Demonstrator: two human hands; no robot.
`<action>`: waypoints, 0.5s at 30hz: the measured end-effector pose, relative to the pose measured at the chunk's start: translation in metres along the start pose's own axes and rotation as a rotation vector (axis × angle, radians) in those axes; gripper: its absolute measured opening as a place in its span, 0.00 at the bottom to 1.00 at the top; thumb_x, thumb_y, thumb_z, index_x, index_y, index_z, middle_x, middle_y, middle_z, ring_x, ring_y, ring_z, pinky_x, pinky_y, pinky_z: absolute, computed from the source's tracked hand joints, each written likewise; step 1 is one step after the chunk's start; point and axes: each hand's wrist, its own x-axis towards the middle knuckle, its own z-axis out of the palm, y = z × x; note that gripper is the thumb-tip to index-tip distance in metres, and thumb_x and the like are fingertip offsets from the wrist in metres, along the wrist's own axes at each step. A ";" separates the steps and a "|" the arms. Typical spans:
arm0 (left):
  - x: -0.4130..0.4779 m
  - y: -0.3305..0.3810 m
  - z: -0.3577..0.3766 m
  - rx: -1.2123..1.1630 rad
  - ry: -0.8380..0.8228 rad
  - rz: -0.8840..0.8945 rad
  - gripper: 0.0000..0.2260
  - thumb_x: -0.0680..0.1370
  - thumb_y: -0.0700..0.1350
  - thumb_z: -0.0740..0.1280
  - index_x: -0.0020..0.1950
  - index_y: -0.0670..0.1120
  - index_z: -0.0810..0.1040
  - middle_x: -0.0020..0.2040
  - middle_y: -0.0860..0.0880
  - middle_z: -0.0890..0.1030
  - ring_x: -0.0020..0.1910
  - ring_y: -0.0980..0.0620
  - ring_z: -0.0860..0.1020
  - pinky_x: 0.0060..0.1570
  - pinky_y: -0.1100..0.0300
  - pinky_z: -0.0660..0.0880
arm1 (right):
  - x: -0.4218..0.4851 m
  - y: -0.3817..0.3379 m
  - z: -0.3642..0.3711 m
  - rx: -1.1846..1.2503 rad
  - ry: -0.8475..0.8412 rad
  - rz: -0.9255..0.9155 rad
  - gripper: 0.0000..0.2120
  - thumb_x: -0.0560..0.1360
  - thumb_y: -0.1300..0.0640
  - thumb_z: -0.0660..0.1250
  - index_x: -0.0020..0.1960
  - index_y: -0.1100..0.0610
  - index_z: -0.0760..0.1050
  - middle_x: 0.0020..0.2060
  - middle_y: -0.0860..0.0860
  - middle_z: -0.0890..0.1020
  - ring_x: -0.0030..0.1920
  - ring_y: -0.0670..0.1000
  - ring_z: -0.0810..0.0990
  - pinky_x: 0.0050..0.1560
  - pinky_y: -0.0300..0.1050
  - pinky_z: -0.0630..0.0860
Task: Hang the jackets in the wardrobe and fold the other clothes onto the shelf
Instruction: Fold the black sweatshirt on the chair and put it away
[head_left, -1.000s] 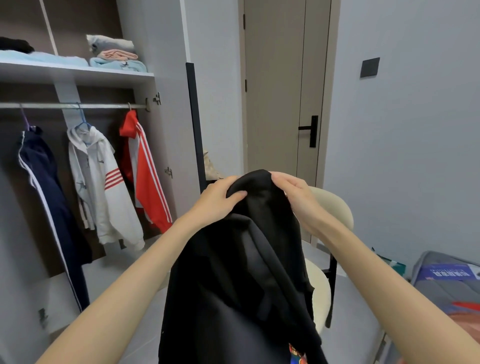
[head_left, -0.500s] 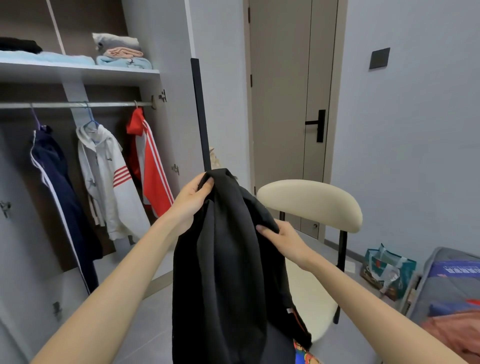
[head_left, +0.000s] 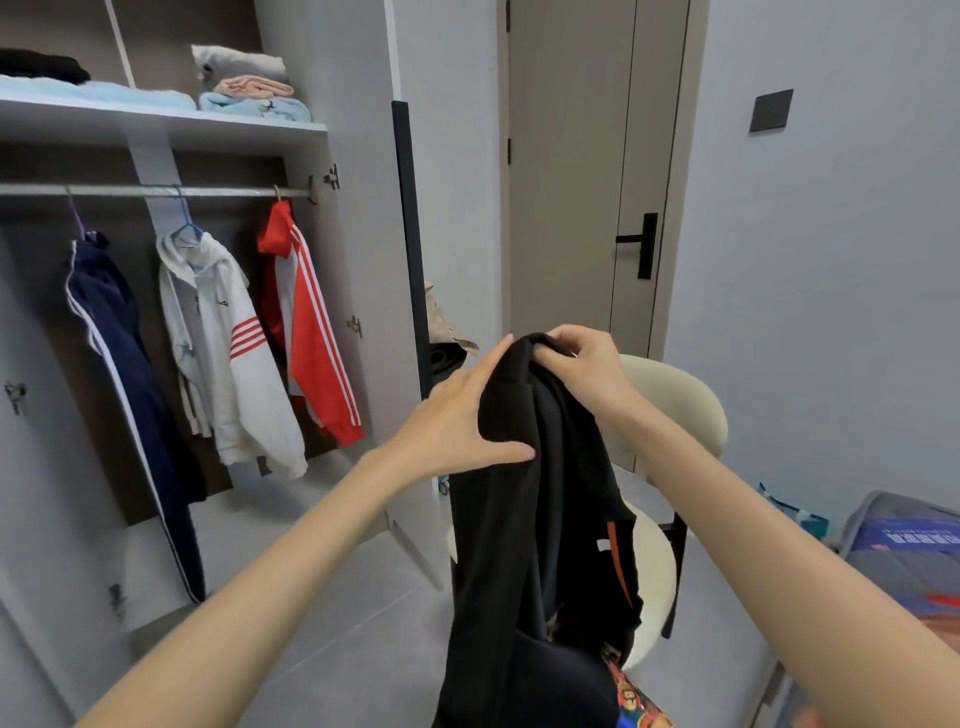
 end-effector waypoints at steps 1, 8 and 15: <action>0.000 0.001 0.008 -0.124 0.050 0.004 0.47 0.67 0.65 0.72 0.74 0.69 0.42 0.75 0.53 0.62 0.73 0.48 0.62 0.69 0.43 0.66 | 0.000 -0.001 -0.003 -0.011 0.001 0.012 0.05 0.75 0.56 0.70 0.41 0.52 0.81 0.36 0.45 0.82 0.39 0.42 0.80 0.42 0.39 0.78; 0.005 0.009 0.023 -0.115 0.294 0.077 0.36 0.73 0.51 0.70 0.74 0.66 0.54 0.68 0.56 0.72 0.63 0.56 0.74 0.57 0.66 0.68 | -0.001 -0.002 -0.015 0.042 -0.026 0.121 0.03 0.67 0.53 0.75 0.36 0.51 0.84 0.35 0.49 0.85 0.41 0.49 0.85 0.44 0.45 0.83; 0.019 0.000 -0.004 -0.157 0.346 -0.039 0.13 0.82 0.40 0.58 0.62 0.50 0.77 0.58 0.51 0.81 0.59 0.49 0.76 0.52 0.65 0.67 | -0.013 0.024 -0.014 0.139 -0.100 0.200 0.12 0.69 0.52 0.77 0.52 0.51 0.82 0.44 0.50 0.86 0.44 0.45 0.84 0.42 0.36 0.79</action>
